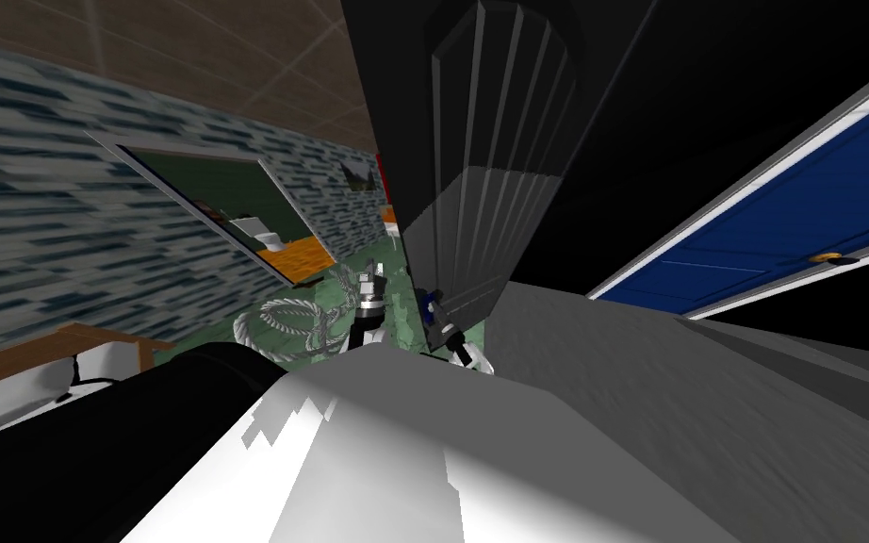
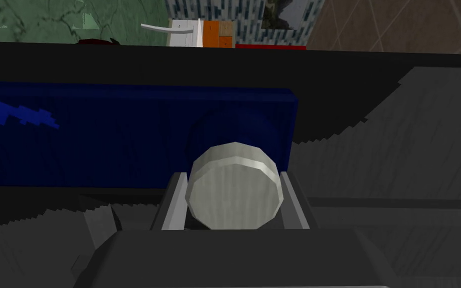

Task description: Push the door open

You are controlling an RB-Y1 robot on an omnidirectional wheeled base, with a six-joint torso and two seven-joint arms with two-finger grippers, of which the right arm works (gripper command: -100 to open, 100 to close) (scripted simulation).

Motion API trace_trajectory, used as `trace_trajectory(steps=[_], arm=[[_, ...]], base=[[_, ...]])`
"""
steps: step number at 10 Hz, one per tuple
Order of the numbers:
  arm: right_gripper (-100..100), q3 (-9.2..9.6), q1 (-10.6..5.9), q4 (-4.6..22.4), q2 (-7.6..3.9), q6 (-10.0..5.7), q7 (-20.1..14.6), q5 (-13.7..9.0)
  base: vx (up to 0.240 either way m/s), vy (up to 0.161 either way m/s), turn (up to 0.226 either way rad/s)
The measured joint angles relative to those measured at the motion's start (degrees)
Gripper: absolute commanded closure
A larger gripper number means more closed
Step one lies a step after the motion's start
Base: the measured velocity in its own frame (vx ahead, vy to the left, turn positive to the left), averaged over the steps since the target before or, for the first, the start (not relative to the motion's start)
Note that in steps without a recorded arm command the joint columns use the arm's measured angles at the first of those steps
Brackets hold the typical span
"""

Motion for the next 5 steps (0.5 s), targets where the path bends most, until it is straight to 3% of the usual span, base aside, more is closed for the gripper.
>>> trace_trajectory(steps=[2, 5], arm=[[100, -1.18, -0.18, 0.72, -0.50, -0.04, 0.49, -0.30], [100, -3.44, -0.48, 0.58, -0.35, 0.03, 1.36, -0.81]], base=[[0.114, 0.179, -0.074], [0.099, 0.178, -0.084]])
